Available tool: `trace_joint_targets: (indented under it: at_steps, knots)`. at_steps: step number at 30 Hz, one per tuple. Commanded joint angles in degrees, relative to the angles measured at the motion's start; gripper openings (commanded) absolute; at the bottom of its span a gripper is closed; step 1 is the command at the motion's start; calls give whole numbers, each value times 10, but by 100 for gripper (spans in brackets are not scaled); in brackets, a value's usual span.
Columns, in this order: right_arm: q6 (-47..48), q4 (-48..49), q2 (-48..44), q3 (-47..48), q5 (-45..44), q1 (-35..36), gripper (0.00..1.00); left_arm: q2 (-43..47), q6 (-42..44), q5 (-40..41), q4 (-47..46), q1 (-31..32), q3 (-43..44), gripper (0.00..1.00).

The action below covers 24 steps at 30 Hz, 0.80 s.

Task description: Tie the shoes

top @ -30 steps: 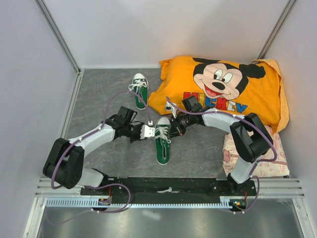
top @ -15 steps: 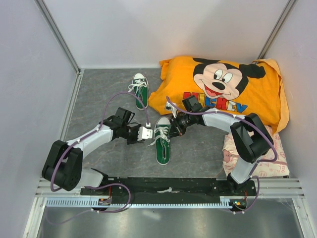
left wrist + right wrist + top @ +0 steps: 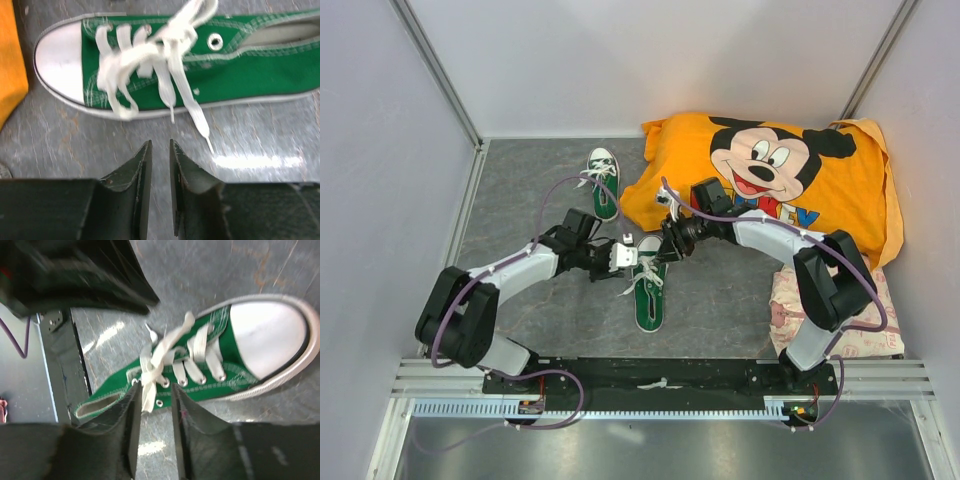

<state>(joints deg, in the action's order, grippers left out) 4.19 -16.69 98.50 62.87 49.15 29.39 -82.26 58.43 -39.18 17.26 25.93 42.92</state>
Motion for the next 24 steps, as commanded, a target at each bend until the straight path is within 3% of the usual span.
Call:
trace_joint_targets:
  at_steps: [1, 19, 24]
  knots:
    - [-29, 29, 14, 49, 3, 0, 39, -36, -29, -20, -42, 24, 43, 29]
    - [-87, 48, 91, 89, 10, 29, 42, -62, 23, 8, -40, 66, 45, 37]
    - [-85, 48, 88, 88, 8, 30, 35, -77, 13, 31, -56, 77, 52, 37]
